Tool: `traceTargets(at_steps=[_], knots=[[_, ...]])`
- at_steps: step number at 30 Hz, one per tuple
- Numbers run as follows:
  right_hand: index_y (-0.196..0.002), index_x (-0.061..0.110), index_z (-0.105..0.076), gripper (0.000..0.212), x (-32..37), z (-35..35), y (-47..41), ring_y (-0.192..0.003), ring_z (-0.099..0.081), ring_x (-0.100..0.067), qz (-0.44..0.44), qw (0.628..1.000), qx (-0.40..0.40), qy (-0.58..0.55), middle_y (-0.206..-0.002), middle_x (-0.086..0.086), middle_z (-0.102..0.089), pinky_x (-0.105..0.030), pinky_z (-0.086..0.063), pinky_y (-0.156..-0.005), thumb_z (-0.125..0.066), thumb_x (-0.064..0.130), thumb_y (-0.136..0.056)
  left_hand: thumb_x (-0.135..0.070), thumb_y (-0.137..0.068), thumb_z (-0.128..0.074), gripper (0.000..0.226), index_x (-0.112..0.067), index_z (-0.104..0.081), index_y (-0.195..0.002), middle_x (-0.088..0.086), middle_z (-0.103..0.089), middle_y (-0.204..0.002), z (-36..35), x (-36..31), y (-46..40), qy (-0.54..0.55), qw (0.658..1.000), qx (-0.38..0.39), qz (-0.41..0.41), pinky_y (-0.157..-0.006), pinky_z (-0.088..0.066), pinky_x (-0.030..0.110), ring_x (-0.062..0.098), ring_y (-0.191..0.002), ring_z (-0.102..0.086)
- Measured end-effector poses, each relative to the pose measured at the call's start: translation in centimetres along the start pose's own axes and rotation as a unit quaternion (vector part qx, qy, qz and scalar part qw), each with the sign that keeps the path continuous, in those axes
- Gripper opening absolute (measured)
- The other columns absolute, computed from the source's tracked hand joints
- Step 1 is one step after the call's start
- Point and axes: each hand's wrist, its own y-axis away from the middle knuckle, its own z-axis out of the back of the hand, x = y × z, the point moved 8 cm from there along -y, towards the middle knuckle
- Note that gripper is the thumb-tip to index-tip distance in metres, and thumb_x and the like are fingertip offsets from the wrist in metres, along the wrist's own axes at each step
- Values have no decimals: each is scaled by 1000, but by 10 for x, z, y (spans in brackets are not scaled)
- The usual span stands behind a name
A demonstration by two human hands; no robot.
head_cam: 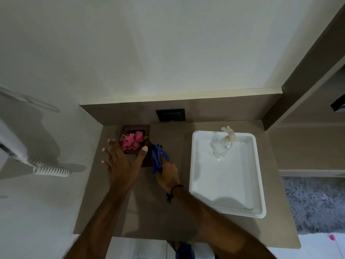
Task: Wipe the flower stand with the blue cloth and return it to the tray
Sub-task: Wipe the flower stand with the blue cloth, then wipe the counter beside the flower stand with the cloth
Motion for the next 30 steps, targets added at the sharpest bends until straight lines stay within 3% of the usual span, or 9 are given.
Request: traceTargets(at_steps=[5, 12, 15, 18, 21, 22, 25, 27, 30], knots=[[-151, 19, -40, 64, 6, 14, -33, -121, -60, -37, -58, 997, -9, -59, -137, -14, -60, -46, -52, -103, -50, -1, -91, -101, -55, -32, 138, -18, 7, -158, 6, 5, -170, -1, 2, -1, -3, 1000, 6, 1, -122, 7, 53, 28, -156, 12], [-152, 22, -40, 61, -1, -6, 3, -123, -60, -33, -70, 992, 1, -101, -138, -10, -62, -39, -50, -104, -55, 8, -94, -87, -69, -46, 125, -17, 7, -158, 7, 5, -170, -2, 1, -1, -3, 1000, 7, 7, -122, 8, 53, 30, -156, 11], [-136, 13, -59, 43, 12, 7, -5, -113, -66, -31, -78, 986, -8, -146, -124, -11, -70, -30, -54, -88, -54, 8, -94, -82, -74, -50, 122, -16, 7, -158, 8, 4, -170, -2, 1, 0, 6, 1000, 5, 9, -122, 8, 53, 30, -156, 10], [-119, 5, -67, 31, 29, 24, -8, -99, -70, -33, -74, 977, -11, -198, -107, -14, -73, -33, -57, -75, -55, 5, -91, -86, -71, -46, 124, -16, 7, -158, 8, 4, -170, -2, 1, 0, 6, 1000, 7, 11, -122, 8, 53, 30, -156, 10], [-123, 2, -67, 32, 35, 44, 0, -89, -68, -19, -52, 959, -9, -280, -104, -5, -68, -12, -54, -62, -62, 2, -91, -88, -67, -44, 127, -14, 6, -158, 10, 3, -170, -1, -2, -1, 14, 1000, 6, 15, -122, 8, 55, 31, -156, 9], [-128, 1, -64, 37, 35, 51, 4, -91, -66, -18, -55, 948, 1, -313, -108, -4, -65, -12, -54, -64, -64, 0, -91, -86, -68, -45, 127, -13, 5, -158, 11, 3, -170, 0, -3, -1, 14, 1000, 12, 18, -121, 8, 56, 32, -156, 10], [-134, -1, -58, 43, 28, 72, 18, -120, -60, -38, -90, 928, 25, -362, -131, -16, -62, -41, -54, -94, -62, -3, -92, -81, -75, -50, 120, -14, 4, -159, 10, 6, -170, 5, -7, 1, -7, 999, 29, 24, -121, 10, 61, 35, -154, 14], [-136, -6, -54, 41, 17, 88, 30, -127, -54, -46, -124, 928, 19, -350, -139, -28, -56, -53, -47, -106, -59, 2, -96, -80, -78, -48, 116, -15, 2, -159, 12, 7, -170, 15, -16, 7, -22, 1000, 7, 7, -120, 8, 63, 38, -154, 16], [-136, -2, -54, 42, 4, 116, 55, -117, -62, -42, -135, 910, 14, -392, -133, -27, -60, -51, -55, -93, -61, 6, -95, -72, -81, -49, 103, -13, -14, -158, 15, -12, -168, 35, -59, 37, 17, 983, -114, -141, -124, -7, 50, 33, -155, -3]])
